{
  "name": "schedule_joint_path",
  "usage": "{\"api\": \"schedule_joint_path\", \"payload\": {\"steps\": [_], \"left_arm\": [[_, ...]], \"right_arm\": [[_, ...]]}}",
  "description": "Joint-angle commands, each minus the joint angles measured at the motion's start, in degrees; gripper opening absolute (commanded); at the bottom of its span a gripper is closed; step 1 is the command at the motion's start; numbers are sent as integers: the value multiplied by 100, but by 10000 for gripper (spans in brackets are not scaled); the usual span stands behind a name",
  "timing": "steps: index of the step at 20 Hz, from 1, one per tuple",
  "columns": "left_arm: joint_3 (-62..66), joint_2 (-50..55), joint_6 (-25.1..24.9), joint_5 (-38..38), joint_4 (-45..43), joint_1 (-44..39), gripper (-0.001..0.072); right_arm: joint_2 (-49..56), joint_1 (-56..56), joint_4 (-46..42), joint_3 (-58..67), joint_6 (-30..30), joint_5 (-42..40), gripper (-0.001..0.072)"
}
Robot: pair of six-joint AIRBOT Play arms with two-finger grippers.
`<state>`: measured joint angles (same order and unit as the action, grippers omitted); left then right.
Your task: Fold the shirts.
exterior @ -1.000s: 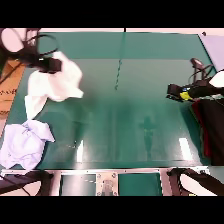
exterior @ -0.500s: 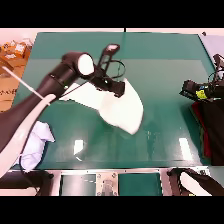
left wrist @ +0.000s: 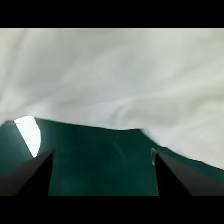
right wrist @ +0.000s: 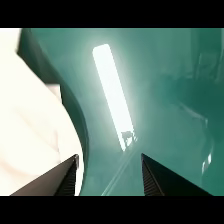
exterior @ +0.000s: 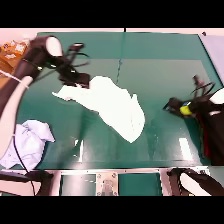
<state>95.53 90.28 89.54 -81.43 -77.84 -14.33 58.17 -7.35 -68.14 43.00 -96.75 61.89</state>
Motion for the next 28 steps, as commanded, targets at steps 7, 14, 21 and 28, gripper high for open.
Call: {"api": "schedule_joint_path", "payload": {"steps": [7,14,21,28], "left_arm": [[-1108,15,42,990,-251,1993,706],[-1832,813,-560,2153,1215,2135,704],[-1272,852,-1161,1589,1869,2135,22],[765,-426,-879,1163,1869,2135,22]], "right_arm": [[1451,1261,1528,-590,750,-1344,400],[1602,1261,2498,-514,1493,-1346,183],[1558,1027,2671,-280,1947,-1338,14],[262,-76,2653,1318,2098,-422,14]]}}
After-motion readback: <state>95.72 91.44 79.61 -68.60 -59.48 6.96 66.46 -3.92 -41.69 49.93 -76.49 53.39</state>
